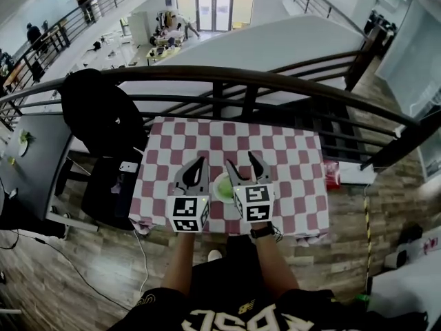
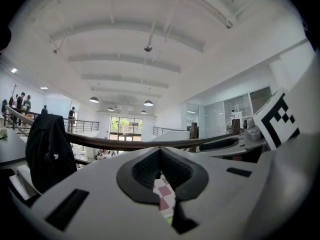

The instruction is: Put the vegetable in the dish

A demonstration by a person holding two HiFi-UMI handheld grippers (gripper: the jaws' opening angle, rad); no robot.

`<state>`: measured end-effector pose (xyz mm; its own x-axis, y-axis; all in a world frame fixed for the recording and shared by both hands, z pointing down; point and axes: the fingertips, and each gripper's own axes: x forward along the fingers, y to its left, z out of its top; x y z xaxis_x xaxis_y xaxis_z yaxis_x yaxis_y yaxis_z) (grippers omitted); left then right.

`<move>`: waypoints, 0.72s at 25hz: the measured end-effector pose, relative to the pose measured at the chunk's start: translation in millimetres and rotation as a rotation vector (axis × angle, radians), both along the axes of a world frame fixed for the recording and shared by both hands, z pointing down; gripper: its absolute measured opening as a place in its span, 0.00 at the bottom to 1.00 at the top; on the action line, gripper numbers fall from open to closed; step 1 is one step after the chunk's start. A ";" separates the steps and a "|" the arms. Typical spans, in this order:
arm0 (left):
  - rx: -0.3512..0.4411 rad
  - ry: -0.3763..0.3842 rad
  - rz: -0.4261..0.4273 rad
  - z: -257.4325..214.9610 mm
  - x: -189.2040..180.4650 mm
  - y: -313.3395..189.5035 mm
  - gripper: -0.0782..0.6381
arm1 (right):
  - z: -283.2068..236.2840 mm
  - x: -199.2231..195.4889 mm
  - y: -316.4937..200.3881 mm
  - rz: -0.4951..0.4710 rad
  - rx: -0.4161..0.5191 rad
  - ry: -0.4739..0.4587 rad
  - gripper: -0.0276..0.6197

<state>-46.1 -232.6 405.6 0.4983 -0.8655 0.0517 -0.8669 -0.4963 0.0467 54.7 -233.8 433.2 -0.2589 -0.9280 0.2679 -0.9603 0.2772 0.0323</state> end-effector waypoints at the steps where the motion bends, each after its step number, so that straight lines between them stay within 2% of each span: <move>1: 0.007 -0.002 0.009 -2.6 2.4 3.4 0.13 | -6.5 0.7 4.6 0.008 0.019 -0.010 0.44; 10: 0.068 0.016 0.066 -30.0 19.7 17.3 0.13 | -56.6 10.0 31.5 0.076 0.179 -0.067 0.10; 12: 0.072 0.016 0.071 -30.8 21.3 20.2 0.13 | -63.2 12.8 36.5 0.089 0.203 -0.078 0.07; 18: 0.085 0.011 0.075 -34.8 22.2 25.1 0.13 | -66.6 16.6 41.9 0.106 0.216 -0.069 0.07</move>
